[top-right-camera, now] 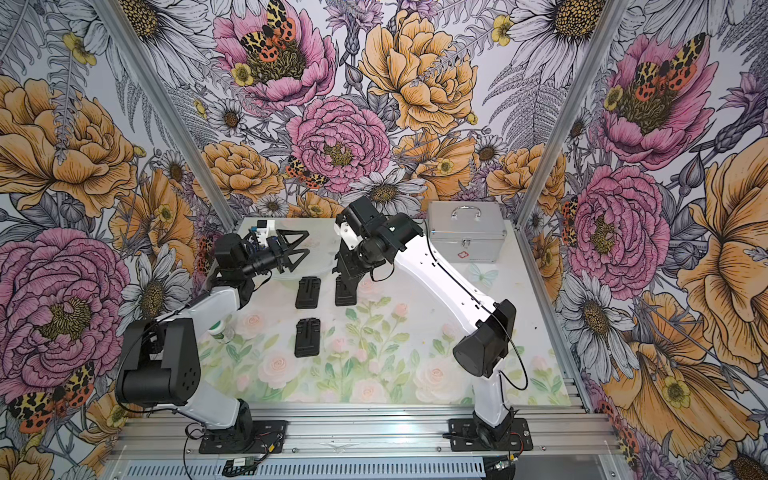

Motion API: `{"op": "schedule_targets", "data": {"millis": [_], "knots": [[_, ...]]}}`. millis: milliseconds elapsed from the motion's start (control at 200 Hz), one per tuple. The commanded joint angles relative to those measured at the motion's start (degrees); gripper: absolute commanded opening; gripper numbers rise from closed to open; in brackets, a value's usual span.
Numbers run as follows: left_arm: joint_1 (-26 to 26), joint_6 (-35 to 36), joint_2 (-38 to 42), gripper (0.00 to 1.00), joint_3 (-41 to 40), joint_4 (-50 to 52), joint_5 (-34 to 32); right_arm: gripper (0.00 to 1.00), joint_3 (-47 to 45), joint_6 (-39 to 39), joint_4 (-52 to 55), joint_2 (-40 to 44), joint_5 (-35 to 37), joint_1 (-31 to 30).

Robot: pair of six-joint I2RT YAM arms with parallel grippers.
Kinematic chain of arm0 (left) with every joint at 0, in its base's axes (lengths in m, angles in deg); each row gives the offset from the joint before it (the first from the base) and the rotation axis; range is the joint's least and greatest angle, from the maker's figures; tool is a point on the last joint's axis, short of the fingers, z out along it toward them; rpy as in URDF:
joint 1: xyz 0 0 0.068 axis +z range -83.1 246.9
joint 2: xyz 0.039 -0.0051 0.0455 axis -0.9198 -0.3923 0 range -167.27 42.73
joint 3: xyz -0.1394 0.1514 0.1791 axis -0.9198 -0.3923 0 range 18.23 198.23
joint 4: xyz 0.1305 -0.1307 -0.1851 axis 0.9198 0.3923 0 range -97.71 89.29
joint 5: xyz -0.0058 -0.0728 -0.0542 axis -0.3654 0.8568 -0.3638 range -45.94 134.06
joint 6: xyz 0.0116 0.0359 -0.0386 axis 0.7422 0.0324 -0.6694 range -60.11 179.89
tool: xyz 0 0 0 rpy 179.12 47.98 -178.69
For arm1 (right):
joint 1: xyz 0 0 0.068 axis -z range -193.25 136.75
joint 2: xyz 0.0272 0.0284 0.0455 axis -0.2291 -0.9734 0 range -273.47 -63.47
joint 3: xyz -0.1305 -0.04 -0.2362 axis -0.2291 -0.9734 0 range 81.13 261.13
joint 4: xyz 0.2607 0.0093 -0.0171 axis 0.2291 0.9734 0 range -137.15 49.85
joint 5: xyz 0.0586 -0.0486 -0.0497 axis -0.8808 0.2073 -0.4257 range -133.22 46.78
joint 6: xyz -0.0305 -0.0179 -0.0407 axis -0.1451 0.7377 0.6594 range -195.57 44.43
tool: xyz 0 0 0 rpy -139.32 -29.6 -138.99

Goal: Open the phone stand
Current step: Open the phone stand, then place the phone stand at the center of the board.

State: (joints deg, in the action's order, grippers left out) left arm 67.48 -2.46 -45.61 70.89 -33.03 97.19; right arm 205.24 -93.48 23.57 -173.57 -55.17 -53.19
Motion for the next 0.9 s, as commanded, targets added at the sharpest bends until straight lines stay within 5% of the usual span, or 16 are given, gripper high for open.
{"op": "schedule_targets", "data": {"millis": [0,265,500,891], "knots": [[-1.2,10.8,4.3,0.99,2.8,14.1,-5.3,0.00,-4.2,-4.5,-4.2,4.5,-5.9,4.8],[-5.4,24.2,12.1,0.99,2.7,37.0,-17.7,0.00,-26.8,-18.3,-25.0,10.8,-23.1,17.8],[-9.6,26.2,17.8,0.99,0.3,43.8,-25.3,0.00,-44.6,-34.3,-48.9,11.9,-35.7,24.5],[-14.0,29.0,19.0,0.99,0.0,48.9,-27.7,0.00,-65.9,-61.8,-86.3,10.1,-39.6,28.5]]}}
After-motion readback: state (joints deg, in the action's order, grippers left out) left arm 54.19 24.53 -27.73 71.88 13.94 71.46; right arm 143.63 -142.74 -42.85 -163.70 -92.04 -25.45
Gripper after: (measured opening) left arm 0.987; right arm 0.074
